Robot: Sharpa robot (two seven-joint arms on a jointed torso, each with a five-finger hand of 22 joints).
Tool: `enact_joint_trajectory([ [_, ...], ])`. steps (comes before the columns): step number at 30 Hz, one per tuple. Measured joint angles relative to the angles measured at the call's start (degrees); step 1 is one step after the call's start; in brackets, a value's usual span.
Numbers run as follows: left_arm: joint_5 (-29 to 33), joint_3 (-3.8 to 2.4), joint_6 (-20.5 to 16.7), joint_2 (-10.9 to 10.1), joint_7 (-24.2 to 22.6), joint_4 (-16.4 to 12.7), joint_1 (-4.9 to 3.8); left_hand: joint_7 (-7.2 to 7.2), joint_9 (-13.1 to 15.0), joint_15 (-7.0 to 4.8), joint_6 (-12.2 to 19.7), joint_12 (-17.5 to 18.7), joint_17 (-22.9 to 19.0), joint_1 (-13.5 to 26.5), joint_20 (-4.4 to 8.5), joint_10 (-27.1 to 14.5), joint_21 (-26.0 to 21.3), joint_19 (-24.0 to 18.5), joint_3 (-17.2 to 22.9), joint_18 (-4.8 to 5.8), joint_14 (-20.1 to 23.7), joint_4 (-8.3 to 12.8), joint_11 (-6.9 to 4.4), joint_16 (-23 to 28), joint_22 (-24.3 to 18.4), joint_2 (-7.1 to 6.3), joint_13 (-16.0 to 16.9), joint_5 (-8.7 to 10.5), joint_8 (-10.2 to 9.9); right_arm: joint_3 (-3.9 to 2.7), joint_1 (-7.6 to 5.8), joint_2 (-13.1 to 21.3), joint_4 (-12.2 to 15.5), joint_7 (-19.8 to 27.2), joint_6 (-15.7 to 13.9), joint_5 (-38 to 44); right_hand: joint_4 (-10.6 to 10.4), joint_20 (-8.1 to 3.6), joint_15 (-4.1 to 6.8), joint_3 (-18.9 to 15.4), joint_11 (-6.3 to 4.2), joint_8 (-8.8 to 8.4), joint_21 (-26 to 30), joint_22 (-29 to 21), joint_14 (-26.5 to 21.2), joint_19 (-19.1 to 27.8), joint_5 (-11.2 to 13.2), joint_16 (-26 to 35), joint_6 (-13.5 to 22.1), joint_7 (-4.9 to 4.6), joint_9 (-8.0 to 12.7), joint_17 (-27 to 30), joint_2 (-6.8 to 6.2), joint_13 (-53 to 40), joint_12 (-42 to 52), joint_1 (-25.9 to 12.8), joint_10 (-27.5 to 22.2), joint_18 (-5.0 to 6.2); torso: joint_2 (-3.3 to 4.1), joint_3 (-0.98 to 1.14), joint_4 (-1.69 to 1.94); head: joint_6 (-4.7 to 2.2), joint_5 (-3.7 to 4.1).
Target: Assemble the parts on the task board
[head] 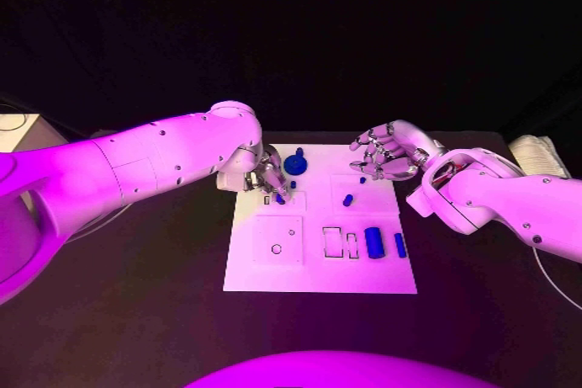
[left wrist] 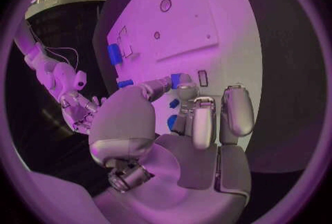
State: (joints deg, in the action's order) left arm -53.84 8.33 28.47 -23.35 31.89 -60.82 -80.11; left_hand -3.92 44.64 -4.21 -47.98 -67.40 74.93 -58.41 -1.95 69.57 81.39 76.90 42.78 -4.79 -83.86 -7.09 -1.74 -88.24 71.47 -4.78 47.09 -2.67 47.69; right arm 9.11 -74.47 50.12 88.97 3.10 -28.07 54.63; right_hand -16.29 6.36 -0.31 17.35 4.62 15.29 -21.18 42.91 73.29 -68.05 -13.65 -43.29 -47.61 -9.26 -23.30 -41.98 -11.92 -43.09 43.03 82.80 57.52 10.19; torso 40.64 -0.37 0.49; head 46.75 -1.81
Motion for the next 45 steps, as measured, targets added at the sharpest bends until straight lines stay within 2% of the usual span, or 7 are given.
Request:
enact_joint_trajectory([
  [24, 0.1, 0.18, 0.1, 0.1, -0.1, 0.1, -0.02, -0.15, 0.0, -0.20, -0.3, 0.0, 0.0, 0.0, 0.00, 0.2, 0.0, 0.0, -0.3, 0.00, -0.2, 0.3, 0.22, 0.0, -0.1, 0.01, -0.1, 0.03, 0.0, 0.00, 0.00, 0.0, 0.0, 0.0, 0.0, 0.0, 0.0, 0.00, 0.00, 0.0, 0.00, 0.00, 0.0, 0.0, 0.0, 0.0, 0.0, 0.0, 0.0, 0.00, 0.0, 0.0, 0.00, 0.0, 0.0, 0.0, 0.0, 0.00, -0.01, 0.02, 0.07, 0.11, 0.14],
  [29, 0.1, 0.21, 0.1, 0.3, -0.1, 0.5, -0.01, -0.35, -0.1, -0.19, -0.5, 0.0, 0.0, 1.5, 0.00, 0.3, 0.0, 0.0, -0.6, 0.00, -0.2, 0.6, 0.13, 0.0, -0.2, 0.72, -0.4, 0.03, 0.0, 0.00, 0.00, 0.0, 0.0, 0.0, 0.0, 0.0, 0.0, 0.00, 0.00, 0.0, 0.01, 0.00, 0.0, 0.0, 0.0, 0.0, 0.0, 0.0, 0.0, 0.00, 0.0, 0.0, 0.00, 0.0, 0.0, 0.0, 0.0, 0.00, -0.01, 0.01, 0.05, 0.16, 0.14],
  [33, 0.1, 0.31, 0.1, 0.4, -0.1, 0.8, 0.01, 0.05, 0.0, -0.19, -1.1, 0.0, 0.0, 2.9, 0.00, 0.6, 0.0, 0.0, 0.5, 0.00, -0.2, 2.0, 0.01, 0.0, -0.2, 0.00, -0.4, 0.03, 0.0, 0.00, 0.00, 0.1, 0.0, 0.0, 0.0, 0.0, 0.0, 0.00, -0.20, 0.0, 0.01, 0.00, 0.0, -0.1, 0.2, 0.0, 0.0, 0.0, 0.0, 0.00, 0.0, -0.1, 0.00, 0.1, 0.0, 0.0, 0.0, 0.00, 0.02, 0.01, 0.00, 0.17, 0.18],
  [36, 0.1, 0.54, 0.1, 0.6, -0.2, 1.0, -0.05, 0.87, 0.1, -0.19, -1.9, 0.0, 0.0, 3.4, 0.00, 0.7, 0.0, 0.0, 0.5, 0.00, -0.2, 2.0, -0.08, 0.0, -0.2, -0.52, -0.4, 0.03, -0.3, 0.00, 0.00, 0.1, 0.1, 0.0, 0.0, 0.0, 0.0, 0.00, -0.21, 0.0, 0.01, 0.00, 0.0, -0.1, 0.2, 0.0, 0.0, 0.0, 0.0, 0.00, 0.0, -0.1, 0.00, 0.1, 0.0, 0.0, 0.0, -0.01, 0.05, 0.02, -0.03, 0.19, 0.25],
  [38, 0.1, 0.71, 0.0, 0.6, -0.2, 1.2, -0.06, 1.87, 0.2, -0.19, -3.2, 0.0, 0.0, 3.7, 0.00, 0.8, 0.0, 0.0, 0.0, 0.01, -0.2, 1.8, 0.00, 0.0, -0.2, -0.31, -0.4, 0.04, -0.3, 0.00, 0.00, 0.1, 0.1, 0.0, 0.0, 0.0, 0.0, 0.00, -0.20, 0.0, 0.01, 0.00, 0.0, -0.1, 0.2, 0.0, 0.0, 0.0, 0.0, 0.00, 0.0, -0.1, 0.00, 0.1, 0.0, 0.0, 0.0, 0.00, 0.05, 0.03, -0.03, 0.25, 0.28],
  [45, 0.0, 1.00, -0.3, 0.7, -0.4, 1.5, -0.11, 2.37, 0.2, -0.19, -3.8, 0.2, 0.0, 4.8, 0.00, 0.8, 0.0, 0.0, -1.4, 0.00, -0.2, 0.8, 0.01, 0.0, -0.2, -0.97, -0.4, 0.04, -0.3, 0.00, 0.00, 0.1, 0.1, 0.0, 0.0, 0.0, 0.0, -0.02, -0.20, 0.0, 0.01, 0.00, 0.0, -0.1, 0.2, 0.0, 0.0, 0.0, 0.1, -0.07, 0.0, -0.1, 0.00, 0.1, 0.1, 0.0, 0.0, 0.00, 0.06, 0.04, 0.00, 0.41, 0.45],
])
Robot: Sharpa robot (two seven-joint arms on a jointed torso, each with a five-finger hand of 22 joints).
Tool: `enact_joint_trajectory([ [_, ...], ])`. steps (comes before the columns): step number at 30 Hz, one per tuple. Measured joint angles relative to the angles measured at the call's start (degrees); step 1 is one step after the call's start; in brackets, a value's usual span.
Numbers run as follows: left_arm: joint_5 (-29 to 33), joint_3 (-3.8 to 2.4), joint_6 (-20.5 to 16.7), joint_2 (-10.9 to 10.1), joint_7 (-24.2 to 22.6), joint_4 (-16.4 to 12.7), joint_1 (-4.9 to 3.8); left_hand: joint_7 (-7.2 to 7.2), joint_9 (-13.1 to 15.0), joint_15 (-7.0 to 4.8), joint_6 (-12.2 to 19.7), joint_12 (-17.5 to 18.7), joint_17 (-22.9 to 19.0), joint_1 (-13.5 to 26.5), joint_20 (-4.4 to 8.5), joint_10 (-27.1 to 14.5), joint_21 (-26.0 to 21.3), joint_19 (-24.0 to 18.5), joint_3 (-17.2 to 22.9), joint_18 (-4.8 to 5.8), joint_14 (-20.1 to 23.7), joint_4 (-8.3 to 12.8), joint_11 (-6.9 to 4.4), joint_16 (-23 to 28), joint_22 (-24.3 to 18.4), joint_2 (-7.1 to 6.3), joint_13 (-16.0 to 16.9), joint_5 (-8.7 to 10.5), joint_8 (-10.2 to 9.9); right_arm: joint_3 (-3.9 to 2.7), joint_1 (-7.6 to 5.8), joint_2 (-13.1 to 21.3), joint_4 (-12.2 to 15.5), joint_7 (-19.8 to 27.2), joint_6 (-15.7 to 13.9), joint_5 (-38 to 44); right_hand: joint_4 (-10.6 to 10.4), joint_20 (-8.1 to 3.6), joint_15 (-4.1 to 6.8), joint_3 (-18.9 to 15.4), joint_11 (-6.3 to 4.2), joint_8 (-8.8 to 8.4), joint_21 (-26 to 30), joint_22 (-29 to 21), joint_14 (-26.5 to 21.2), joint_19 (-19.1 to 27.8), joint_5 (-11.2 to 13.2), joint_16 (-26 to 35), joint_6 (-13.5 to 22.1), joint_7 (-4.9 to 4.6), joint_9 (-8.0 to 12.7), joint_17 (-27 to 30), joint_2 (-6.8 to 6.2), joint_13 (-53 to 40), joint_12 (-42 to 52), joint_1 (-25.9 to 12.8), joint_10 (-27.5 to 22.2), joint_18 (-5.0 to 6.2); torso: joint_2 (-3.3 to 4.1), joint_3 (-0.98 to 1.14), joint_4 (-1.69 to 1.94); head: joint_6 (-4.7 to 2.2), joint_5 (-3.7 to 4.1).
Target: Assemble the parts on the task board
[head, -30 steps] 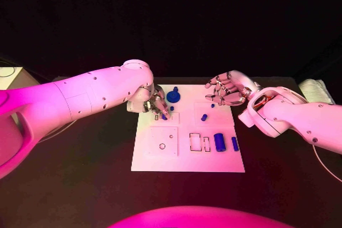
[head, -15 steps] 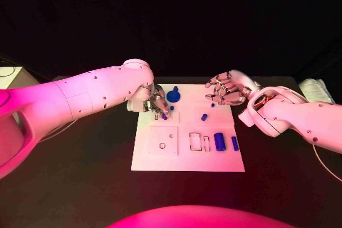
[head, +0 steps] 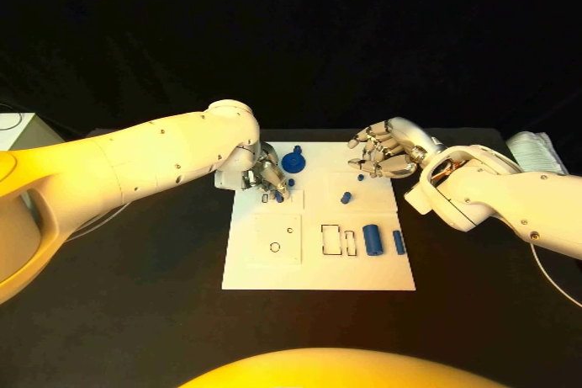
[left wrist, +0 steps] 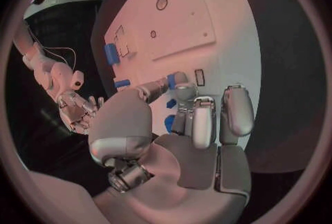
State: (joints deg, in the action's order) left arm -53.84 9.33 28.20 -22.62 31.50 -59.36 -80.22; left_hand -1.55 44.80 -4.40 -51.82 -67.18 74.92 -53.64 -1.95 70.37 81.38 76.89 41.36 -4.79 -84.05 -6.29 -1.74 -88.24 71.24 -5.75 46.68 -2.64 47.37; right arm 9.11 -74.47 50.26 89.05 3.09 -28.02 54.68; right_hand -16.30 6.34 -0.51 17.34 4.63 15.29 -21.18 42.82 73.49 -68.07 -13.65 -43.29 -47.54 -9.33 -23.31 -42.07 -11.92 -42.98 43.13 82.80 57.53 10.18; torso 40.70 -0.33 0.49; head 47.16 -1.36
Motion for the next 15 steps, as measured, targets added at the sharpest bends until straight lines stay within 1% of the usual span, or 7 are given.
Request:
enact_joint_trajectory([
  [4, 0.0, 0.13, -0.1, 0.0, -0.1, 0.2, 0.00, -0.09, 0.0, 0.00, 0.1, 0.0, 0.0, 0.6, 0.00, 0.0, 0.0, 0.0, -1.2, 0.00, 0.0, -0.7, -0.01, 0.0, 0.0, -0.63, 0.0, 0.00, 0.0, 0.00, 0.00, 0.0, 0.0, 0.0, 0.0, 0.0, 0.0, -0.19, 0.00, 0.0, 0.00, 0.00, 0.0, 0.0, 0.0, -0.2, 0.0, 0.0, 0.1, -0.10, 0.0, 0.0, 0.00, 0.0, 0.1, 0.0, 0.0, 0.00, -0.01, 0.01, 0.03, 0.09, 0.04],
  [8, -0.1, 0.17, -0.1, 0.0, -0.1, 0.3, 0.03, -0.08, 0.0, 0.00, 0.1, 0.0, 0.0, 0.9, 0.00, 0.0, 0.0, 0.0, -2.1, 0.00, 0.0, -1.4, -0.01, 0.0, 0.0, -0.90, 0.0, -0.02, -0.2, 0.00, 0.00, 0.0, 0.0, 0.0, 0.0, 0.0, 0.0, -0.19, 0.00, 0.0, 0.13, 0.23, 0.0, -0.1, 0.0, -0.2, 0.0, 0.2, 0.1, -0.10, 0.1, -0.1, -0.02, 0.1, 0.1, 0.0, -0.1, 0.00, -0.04, 0.01, 0.03, 0.13, 0.08],
  [9, -0.1, 0.18, -0.1, 0.0, -0.1, 0.3, 0.03, -0.07, 0.0, 0.00, 0.1, 0.0, 0.0, 1.3, 0.00, 0.0, 0.0, 0.0, -2.5, 0.00, 0.0, -1.7, -0.01, 0.0, 0.0, -0.70, 0.0, -0.03, -0.2, 0.00, 0.00, 0.0, 0.0, 0.0, 0.0, 0.0, 0.0, -0.19, 0.00, 0.0, 0.21, 0.23, 0.0, -0.1, 0.0, -0.2, 0.0, 0.3, 0.1, -0.10, 0.1, -0.1, -0.30, 0.1, 0.1, -0.3, -0.2, 0.00, -0.05, 0.00, 0.03, 0.13, 0.08],
  [11, -0.2, 0.20, -0.1, 0.0, -0.1, 0.3, 0.04, -0.05, 0.0, 0.00, 0.1, 0.0, 0.0, 1.8, 0.00, 0.0, 0.0, 0.0, -3.0, 0.00, 0.0, -2.3, -0.01, 0.0, 0.0, -0.86, 0.0, -0.03, -0.2, 0.00, 0.00, 0.0, 0.0, 0.0, 0.0, 0.0, 0.0, -0.19, 0.00, 0.0, 0.21, 0.23, 0.0, -0.1, 0.0, -0.2, 0.0, 0.3, 0.1, -0.10, 0.1, -0.1, -0.30, 0.1, 0.1, -0.3, -0.2, 0.00, -0.06, -0.01, 0.03, 0.13, 0.09],
  [15, -0.3, 0.22, -0.1, 0.0, -0.1, 0.4, 0.06, 0.03, 0.0, 0.00, 0.0, 0.0, 0.0, 1.8, 0.00, 0.0, 0.0, 0.0, -3.8, 0.00, 0.0, -2.6, -0.01, 0.0, 0.0, -0.95, 0.0, -0.03, -0.2, 0.00, 0.00, 0.0, 0.0, 0.0, 0.1, 0.0, 0.0, -0.17, 0.00, 0.0, 0.21, 0.23, 0.1, -0.1, 0.0, -0.2, 0.0, 0.3, 0.1, -0.10, 0.1, -0.1, -0.30, 0.1, 0.1, -0.3, -0.2, 0.00, -0.08, -0.04, 0.03, 0.13, 0.13],
])
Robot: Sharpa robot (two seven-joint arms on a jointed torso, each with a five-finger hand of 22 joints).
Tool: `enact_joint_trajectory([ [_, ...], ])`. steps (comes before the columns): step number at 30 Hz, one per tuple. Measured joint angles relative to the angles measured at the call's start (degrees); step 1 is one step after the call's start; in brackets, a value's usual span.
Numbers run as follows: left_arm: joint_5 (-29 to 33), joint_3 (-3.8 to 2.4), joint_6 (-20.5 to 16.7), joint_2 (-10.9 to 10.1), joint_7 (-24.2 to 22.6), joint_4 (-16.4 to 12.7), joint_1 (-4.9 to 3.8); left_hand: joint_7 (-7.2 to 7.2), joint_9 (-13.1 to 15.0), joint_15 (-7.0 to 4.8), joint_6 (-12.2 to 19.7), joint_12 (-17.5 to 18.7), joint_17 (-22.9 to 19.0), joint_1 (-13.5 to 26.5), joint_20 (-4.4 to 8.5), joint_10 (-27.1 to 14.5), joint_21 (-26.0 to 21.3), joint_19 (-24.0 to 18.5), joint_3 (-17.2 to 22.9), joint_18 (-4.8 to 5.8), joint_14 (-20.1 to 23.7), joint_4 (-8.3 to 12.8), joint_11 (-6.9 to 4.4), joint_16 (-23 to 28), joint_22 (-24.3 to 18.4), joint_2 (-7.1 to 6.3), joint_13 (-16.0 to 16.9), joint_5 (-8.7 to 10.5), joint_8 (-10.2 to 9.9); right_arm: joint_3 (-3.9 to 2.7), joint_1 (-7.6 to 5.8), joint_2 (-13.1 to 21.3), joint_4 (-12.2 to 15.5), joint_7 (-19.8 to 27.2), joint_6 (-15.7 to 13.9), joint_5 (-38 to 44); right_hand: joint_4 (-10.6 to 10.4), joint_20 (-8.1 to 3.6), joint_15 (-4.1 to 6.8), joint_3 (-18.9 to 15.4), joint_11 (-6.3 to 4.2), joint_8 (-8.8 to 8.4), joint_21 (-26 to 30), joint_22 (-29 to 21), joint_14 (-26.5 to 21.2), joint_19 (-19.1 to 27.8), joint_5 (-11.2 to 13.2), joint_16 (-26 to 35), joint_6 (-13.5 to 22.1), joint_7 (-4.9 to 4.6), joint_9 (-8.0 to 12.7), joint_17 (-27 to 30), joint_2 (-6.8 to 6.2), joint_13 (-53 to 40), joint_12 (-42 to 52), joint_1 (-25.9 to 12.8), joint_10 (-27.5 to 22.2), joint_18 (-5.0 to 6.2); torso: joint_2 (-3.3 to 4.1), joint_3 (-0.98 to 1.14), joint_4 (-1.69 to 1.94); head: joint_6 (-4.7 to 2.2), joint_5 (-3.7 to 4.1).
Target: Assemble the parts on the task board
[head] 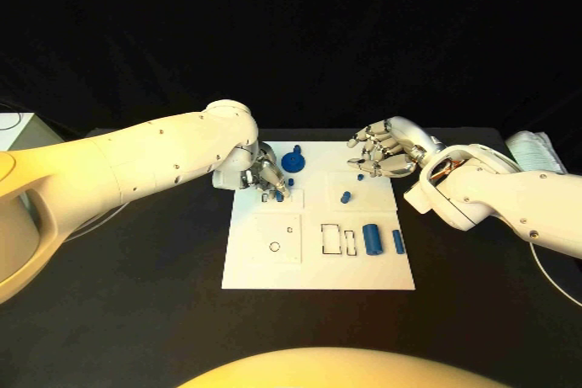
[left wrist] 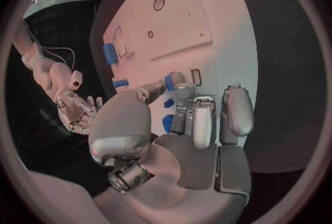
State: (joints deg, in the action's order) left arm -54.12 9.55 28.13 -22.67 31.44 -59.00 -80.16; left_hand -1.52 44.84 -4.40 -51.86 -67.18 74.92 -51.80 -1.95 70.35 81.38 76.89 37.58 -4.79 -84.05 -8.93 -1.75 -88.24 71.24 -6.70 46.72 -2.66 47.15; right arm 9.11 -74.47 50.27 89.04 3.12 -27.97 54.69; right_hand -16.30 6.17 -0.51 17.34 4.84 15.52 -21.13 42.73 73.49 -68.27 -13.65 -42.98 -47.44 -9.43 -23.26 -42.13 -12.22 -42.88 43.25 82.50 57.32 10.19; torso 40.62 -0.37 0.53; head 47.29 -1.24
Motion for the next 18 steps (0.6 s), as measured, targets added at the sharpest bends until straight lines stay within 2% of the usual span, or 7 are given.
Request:
enact_joint_trajectory([
  [5, -0.2, 0.02, 0.0, 0.0, 0.0, 0.0, 0.01, -0.10, 0.1, 0.00, -0.3, 0.0, 0.0, 1.0, 0.00, 0.0, 0.0, 0.0, -2.5, 0.00, 0.0, -1.3, 0.00, 0.0, 0.0, -1.05, 0.0, 0.00, -0.3, 0.00, 0.00, 0.0, 0.0, 0.0, 0.0, 0.0, 0.0, 0.20, 0.00, 0.0, 0.00, 0.00, 0.2, -0.1, 0.0, -0.2, 0.0, 0.0, 0.0, 0.00, 0.0, -0.1, 0.00, 0.1, 0.0, 0.0, 0.0, 0.00, -0.01, 0.00, 0.03, -0.01, 0.03],
  [18, -0.5, 0.13, 0.0, -0.5, 0.1, -0.2, 0.14, -0.10, 0.5, 0.00, -0.3, 0.0, 0.0, 1.8, 0.00, 0.0, 0.0, 0.0, -9.1, 0.00, 0.0, -5.0, 0.01, 0.0, 0.0, -2.55, 0.1, 0.00, -0.4, 0.00, 0.00, 0.1, 0.0, 0.0, 0.1, 0.0, 0.0, 0.20, 0.00, 0.0, 0.00, 0.00, 0.3, -0.2, 0.0, -0.2, 0.0, 0.1, 0.1, -0.08, 0.1, -0.1, -0.06, 0.2, 0.0, -0.5, 0.0, 0.00, -0.03, 0.00, 0.01, 0.00, 0.08],
])
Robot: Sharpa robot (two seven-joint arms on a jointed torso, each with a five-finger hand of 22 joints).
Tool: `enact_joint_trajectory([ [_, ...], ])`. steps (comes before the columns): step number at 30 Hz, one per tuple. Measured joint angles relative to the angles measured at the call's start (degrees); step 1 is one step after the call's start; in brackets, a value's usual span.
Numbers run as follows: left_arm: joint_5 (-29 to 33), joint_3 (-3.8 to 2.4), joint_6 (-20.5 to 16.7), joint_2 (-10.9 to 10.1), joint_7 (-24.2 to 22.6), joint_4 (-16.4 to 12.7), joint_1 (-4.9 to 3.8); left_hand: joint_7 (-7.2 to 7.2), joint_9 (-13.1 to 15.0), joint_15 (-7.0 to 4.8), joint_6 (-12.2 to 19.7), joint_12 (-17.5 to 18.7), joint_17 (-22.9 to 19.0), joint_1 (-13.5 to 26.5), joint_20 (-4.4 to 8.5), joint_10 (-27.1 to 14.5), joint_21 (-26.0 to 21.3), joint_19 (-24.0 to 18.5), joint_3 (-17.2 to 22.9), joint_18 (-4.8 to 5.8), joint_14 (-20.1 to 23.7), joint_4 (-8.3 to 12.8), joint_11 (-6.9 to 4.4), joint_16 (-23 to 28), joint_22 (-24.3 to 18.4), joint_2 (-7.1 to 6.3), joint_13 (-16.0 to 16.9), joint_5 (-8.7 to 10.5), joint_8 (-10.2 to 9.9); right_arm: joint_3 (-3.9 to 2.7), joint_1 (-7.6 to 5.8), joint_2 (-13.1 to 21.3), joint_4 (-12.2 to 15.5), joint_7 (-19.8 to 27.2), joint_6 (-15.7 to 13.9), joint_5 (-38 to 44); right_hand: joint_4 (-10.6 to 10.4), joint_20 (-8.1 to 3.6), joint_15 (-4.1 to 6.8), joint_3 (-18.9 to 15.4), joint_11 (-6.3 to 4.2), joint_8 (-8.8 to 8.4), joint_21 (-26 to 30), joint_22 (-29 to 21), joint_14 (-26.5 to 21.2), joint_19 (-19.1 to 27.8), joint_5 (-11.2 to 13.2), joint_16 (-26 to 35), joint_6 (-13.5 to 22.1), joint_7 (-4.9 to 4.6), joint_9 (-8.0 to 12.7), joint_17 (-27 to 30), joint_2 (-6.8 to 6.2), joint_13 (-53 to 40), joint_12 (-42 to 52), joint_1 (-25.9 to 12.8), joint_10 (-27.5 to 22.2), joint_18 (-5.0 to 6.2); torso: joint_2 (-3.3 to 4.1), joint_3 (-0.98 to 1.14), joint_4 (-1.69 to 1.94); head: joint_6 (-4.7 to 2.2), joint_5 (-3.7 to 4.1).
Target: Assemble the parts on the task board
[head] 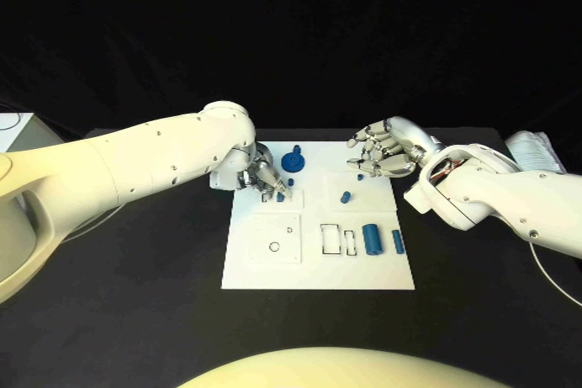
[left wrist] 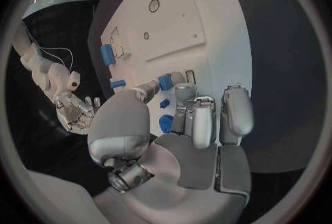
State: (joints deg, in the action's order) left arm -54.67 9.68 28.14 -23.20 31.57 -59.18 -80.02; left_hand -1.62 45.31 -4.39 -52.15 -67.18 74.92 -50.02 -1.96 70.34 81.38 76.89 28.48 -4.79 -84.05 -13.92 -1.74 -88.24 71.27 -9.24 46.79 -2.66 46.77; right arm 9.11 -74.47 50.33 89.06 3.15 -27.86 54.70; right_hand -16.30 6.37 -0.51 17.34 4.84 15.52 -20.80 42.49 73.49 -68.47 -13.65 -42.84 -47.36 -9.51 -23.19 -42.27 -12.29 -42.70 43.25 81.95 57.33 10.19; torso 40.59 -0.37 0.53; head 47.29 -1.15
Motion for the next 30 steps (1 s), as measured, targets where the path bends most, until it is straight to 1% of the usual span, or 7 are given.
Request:
enact_joint_trajectory([
  [7, -0.2, -0.18, -0.6, -0.7, 0.0, -1.2, 0.09, 0.00, 0.2, -0.20, 0.0, 0.0, 0.0, -0.3, 0.00, 0.0, 0.0, 0.0, -3.2, 0.00, 0.2, -2.3, 0.00, 0.0, 0.0, -0.30, 0.2, 0.00, -0.4, 0.00, 0.00, 0.0, 0.0, 0.0, 0.0, 0.0, 0.0, 0.00, 0.00, 0.0, 0.00, 0.00, 0.1, -0.1, 0.0, 0.0, 0.0, 0.1, 0.1, -0.11, 0.0, 0.0, -0.08, 0.1, 0.0, -0.1, 0.0, 0.00, 0.00, -0.02, -0.01, -0.14, 0.09],
  [10, -0.3, -0.68, -1.0, -1.3, 0.1, -2.1, 0.29, 0.00, 0.2, -0.20, 0.0, 0.0, 0.0, -0.3, 0.00, 0.0, 0.0, 0.0, -3.4, 0.00, 0.2, -2.5, 0.00, 0.0, 0.0, -0.30, 0.2, 0.00, -0.8, 0.00, 0.00, 0.0, -0.1, 0.0, 0.0, 0.0, 0.0, 0.00, 0.00, 0.0, 0.00, 0.00, 0.1, -0.1, 0.0, 0.0, 0.0, 0.1, 0.1, -0.11, 0.1, -0.1, -0.23, 0.1, 0.0, -0.2, 0.0, 0.00, 0.00, -0.03, -0.01, -0.18, 0.16],
  [14, -0.3, -2.10, -1.7, -2.0, 0.1, -3.4, 0.39, 0.00, 0.2, -0.20, 0.0, 0.0, 0.0, -0.3, 0.00, 0.0, -0.2, 0.0, -3.4, 0.00, 0.2, -2.5, 0.00, 0.0, 0.0, -0.29, 0.1, 0.00, -0.8, 0.00, 0.00, 0.0, -0.1, 0.0, 0.0, 0.0, 0.0, 0.00, 0.00, 0.0, 0.00, 0.00, 0.1, -0.1, 0.0, 0.0, 0.0, 0.1, 0.1, -0.11, 0.1, -0.1, -0.23, 0.1, 0.0, -0.2, 0.0, 0.00, -0.02, -0.03, -0.01, -0.27, 0.18],
  [20, -0.2, -5.22, -3.0, -3.7, 0.1, -6.1, 0.34, -0.45, 0.3, -0.20, 0.7, 1.6, 0.0, -2.0, 0.23, -1.9, -1.2, -0.8, -5.3, 0.00, 0.2, -2.6, 0.04, 1.1, -1.5, -0.52, -2.2, 0.00, -0.8, 0.01, 0.06, -0.1, -0.4, 0.1, 0.0, 0.0, 0.0, 0.00, 0.00, 0.0, 0.00, 0.00, 0.1, -0.2, 0.0, 0.0, 0.0, 0.1, 0.1, -0.11, 0.1, -0.1, -0.23, 0.1, 0.2, -0.2, 0.0, 0.00, -0.09, -0.03, 0.05, -0.71, 0.23],
  [24, 0.1, -7.20, -4.1, -5.5, 0.0, -7.9, 0.18, -1.28, 0.4, 0.06, 2.7, 4.1, 0.0, -3.9, -0.36, -5.4, -2.7, -2.9, -7.2, 0.00, 0.0, -2.6, 0.84, 2.4, -4.0, 0.33, -6.0, 0.00, -1.8, 0.01, 0.12, -0.1, -0.6, 0.1, 0.0, 0.0, 0.0, 0.00, 0.00, 0.0, 0.00, 0.00, 0.1, -0.2, 0.0, 0.0, 0.0, 0.1, 0.1, -0.11, 0.1, -0.1, -0.23, 0.1, 0.2, -0.2, 0.0, 0.00, -0.16, -0.01, 0.05, -1.14, 0.24],
  [25, 0.3, -7.76, -4.4, -6.2, 0.0, -8.3, 0.09, -1.85, 0.3, 0.67, 3.9, 5.5, 0.0, -4.9, -0.68, -7.3, -3.9, -4.5, -7.8, 0.00, 0.0, -2.6, 1.38, 3.6, -5.9, 0.69, -7.9, 0.00, -2.6, 0.01, 0.13, 0.0, -0.6, 0.1, 0.0, 0.0, 0.0, 0.00, 0.00, 0.0, 0.00, 0.00, 0.1, -0.2, 0.0, 0.0, 0.0, 0.1, 0.1, -0.11, 0.1, -0.1, -0.23, 0.1, 0.2, -0.2, 0.0, 0.00, -0.18, 0.00, 0.06, -1.25, 0.24],
  [30, 0.7, -9.07, -6.0, -8.0, -0.1, -8.5, -0.37, -3.80, -1.2, 2.31, 6.9, 8.4, 0.0, -9.0, -2.10, -12.6, -7.5, -8.7, -9.5, -0.93, 0.5, -2.6, 3.17, 7.2, -11.4, 1.90, -12.1, 0.00, -5.4, 0.01, 0.17, 0.0, -0.8, 0.1, 0.0, 0.0, 0.0, 0.00, 0.00, 0.0, 0.00, 0.00, 0.1, -0.2, 0.0, 0.0, 0.0, 0.1, 0.1, -0.11, 0.1, -0.1, -0.07, 0.2, 0.2, -0.4, 0.0, 0.00, -0.15, 0.01, 0.07, -2.14, 0.20],
])
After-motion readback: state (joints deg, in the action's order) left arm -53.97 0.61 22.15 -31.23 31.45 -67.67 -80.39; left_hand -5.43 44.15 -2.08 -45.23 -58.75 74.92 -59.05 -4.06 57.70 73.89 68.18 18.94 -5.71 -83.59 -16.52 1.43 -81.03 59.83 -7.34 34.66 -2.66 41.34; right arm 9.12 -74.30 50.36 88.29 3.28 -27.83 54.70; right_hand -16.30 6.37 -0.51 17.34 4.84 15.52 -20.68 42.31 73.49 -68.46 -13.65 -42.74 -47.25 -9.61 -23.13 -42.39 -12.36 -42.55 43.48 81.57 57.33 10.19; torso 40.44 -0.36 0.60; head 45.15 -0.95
